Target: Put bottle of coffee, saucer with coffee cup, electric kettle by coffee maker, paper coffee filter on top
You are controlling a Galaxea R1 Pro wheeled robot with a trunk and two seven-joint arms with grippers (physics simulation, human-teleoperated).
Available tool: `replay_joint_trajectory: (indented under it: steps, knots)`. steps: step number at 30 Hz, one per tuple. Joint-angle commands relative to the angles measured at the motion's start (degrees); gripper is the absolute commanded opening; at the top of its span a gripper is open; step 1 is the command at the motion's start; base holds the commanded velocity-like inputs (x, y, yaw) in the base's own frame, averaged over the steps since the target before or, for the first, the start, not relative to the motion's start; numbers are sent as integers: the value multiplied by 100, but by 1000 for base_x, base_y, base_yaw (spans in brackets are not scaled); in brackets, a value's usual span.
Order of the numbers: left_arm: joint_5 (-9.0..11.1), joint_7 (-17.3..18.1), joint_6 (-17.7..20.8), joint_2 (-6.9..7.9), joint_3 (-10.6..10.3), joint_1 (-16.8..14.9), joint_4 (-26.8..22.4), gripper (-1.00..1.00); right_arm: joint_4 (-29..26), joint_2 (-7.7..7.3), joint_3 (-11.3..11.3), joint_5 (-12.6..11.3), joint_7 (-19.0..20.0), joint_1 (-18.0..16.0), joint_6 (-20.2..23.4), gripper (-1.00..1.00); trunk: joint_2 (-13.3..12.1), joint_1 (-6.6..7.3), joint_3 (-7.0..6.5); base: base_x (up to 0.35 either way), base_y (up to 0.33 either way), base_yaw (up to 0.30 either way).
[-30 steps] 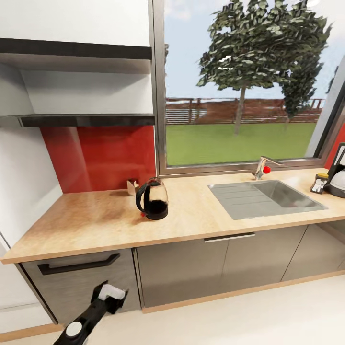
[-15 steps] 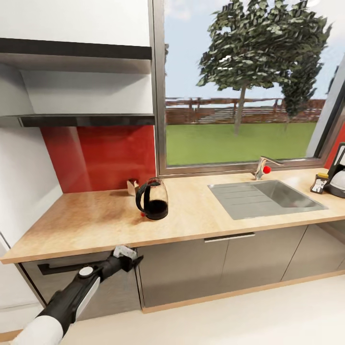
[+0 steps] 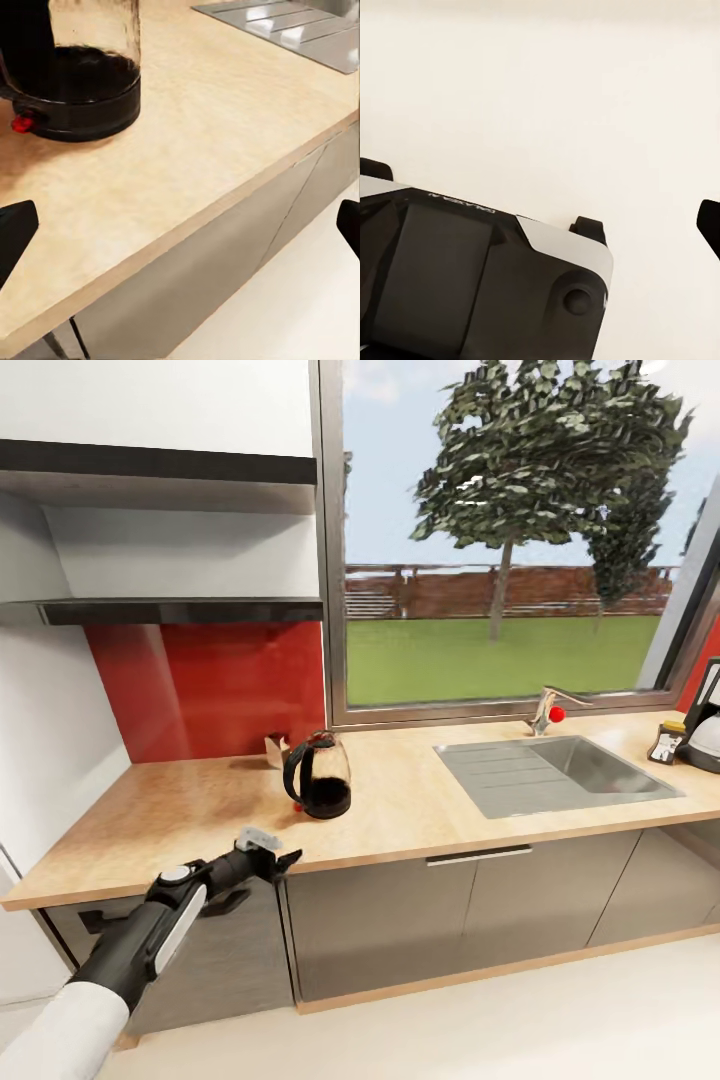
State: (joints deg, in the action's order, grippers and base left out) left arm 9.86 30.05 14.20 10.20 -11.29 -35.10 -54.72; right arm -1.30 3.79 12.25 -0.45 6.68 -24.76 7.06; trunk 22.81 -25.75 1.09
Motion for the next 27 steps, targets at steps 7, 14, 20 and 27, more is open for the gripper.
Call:
replay_joint_trajectory:
  steps: [7,14,20,27]
  knots:
    - [22,-86,118,433,487,-232,-234,100,-10,-1,37,7,9,-2,40,100,12,-4,12,0,0,0]
    - [-122,-139,118,596,542,-293,-255,100,-6,-1,40,25,7,3,36,100,12,-4,12,0,0,0]
    - [-250,-206,73,628,597,-272,-251,100,-4,-3,41,27,1,6,36,100,12,-4,12,1,0,0]
    - [-263,-203,45,619,872,-263,-252,100,-9,0,41,28,7,6,39,100,12,-4,12,145,0,0]
